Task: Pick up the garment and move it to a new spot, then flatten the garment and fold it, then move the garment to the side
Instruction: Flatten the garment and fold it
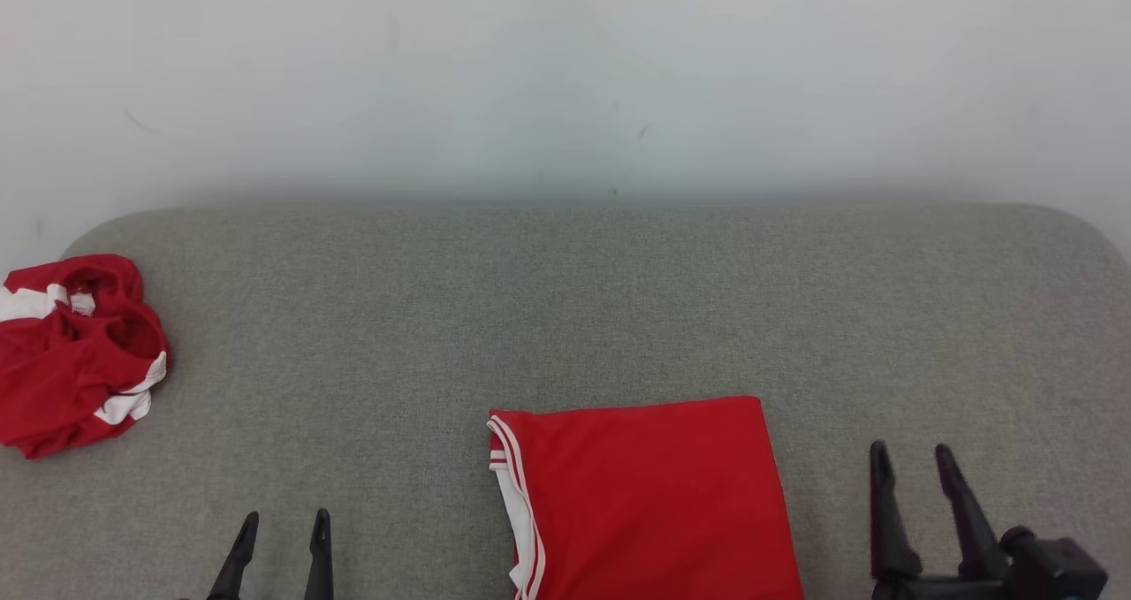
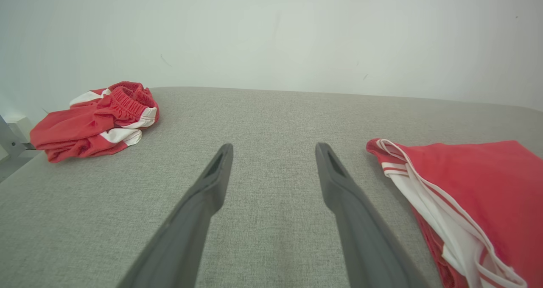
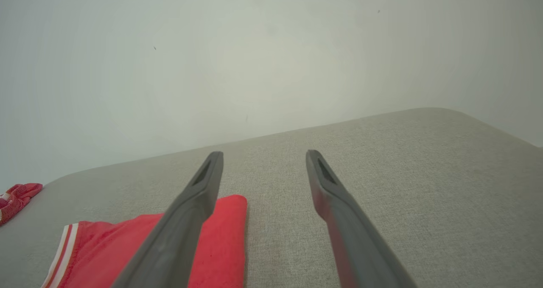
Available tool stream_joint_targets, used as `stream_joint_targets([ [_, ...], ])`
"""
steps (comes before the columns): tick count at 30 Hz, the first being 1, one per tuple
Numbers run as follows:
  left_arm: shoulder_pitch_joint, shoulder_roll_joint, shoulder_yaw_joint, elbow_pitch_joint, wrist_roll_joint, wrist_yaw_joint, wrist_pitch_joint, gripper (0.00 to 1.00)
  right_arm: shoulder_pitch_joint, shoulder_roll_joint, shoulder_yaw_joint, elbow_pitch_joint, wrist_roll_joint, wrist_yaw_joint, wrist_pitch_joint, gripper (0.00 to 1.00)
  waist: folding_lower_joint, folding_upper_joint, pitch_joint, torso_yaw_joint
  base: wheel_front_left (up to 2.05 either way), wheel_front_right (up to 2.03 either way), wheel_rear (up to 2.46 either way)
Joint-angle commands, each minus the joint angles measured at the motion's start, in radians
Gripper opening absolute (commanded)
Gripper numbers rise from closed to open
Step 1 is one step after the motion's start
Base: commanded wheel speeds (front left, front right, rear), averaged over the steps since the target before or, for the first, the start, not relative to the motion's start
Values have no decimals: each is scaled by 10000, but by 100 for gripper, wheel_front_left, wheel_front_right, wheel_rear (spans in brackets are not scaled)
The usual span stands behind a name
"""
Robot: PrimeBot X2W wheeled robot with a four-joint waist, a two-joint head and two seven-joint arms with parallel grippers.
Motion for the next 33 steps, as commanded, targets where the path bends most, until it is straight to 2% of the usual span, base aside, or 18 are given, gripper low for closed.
stream_joint_targets([
  [1,-68,-46,46,-26,107,21,-20,100,295,32,121,1,-169,-19,-7,100,0,0,-17,13,0,0,0],
  [8,69,-59,87,76,352,21,-20,100,750,27,474,379,-712,-19,-9,100,0,0,-117,25,0,0,0],
  [33,275,51,15,68,921,21,-20,100,779,45,426,620,-747,-19,-8,100,0,0,-324,-15,0,0,0],
])
